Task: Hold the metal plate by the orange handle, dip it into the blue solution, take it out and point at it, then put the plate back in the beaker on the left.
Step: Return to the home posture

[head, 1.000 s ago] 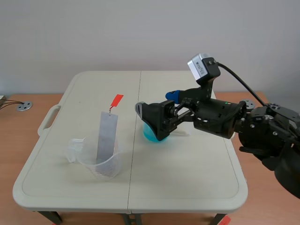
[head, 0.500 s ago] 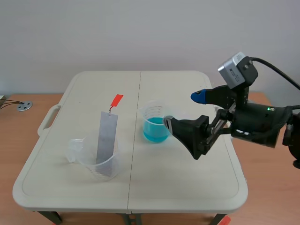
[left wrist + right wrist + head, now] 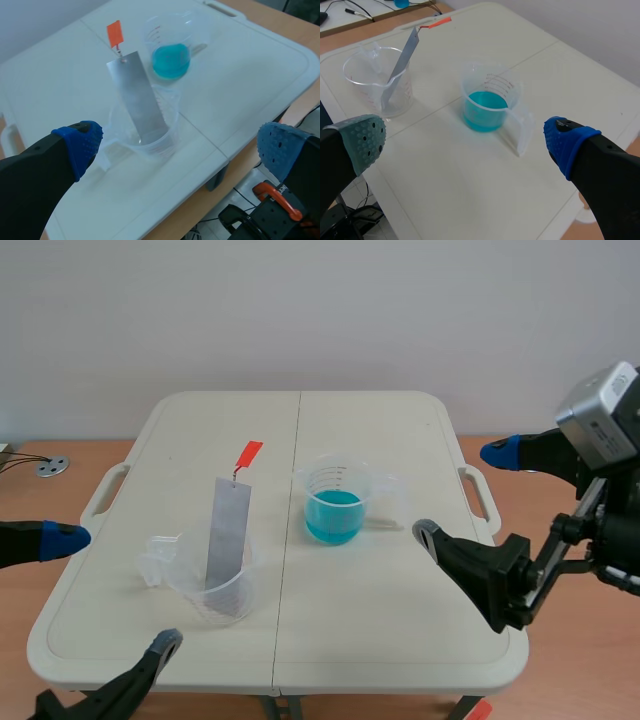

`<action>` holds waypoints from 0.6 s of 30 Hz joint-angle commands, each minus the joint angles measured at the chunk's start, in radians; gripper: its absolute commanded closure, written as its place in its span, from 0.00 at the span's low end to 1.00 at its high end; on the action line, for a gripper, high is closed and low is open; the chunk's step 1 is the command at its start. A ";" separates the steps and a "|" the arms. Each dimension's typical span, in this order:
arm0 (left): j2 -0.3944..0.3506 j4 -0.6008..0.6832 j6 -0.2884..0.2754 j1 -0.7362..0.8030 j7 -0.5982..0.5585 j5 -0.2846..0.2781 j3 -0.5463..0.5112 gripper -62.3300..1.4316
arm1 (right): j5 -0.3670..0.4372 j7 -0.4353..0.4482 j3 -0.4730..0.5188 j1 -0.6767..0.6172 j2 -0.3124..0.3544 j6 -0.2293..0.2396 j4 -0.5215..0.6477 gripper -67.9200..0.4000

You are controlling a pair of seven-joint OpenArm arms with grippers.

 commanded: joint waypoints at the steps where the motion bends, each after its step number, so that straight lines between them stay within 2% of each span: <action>1: -0.003 0.024 0.003 0.027 -0.038 -0.010 0.003 0.00 | 0.000 0.023 0.022 -0.014 0.011 -0.001 0.028 0.02; 11: -0.003 0.080 0.003 0.049 -0.082 -0.010 0.006 0.00 | -0.018 0.082 0.133 -0.177 0.010 -0.005 0.089 0.02; 18: -0.003 0.134 0.002 0.080 -0.029 -0.013 0.005 0.00 | -0.022 0.083 0.145 -0.200 0.010 -0.011 0.092 0.02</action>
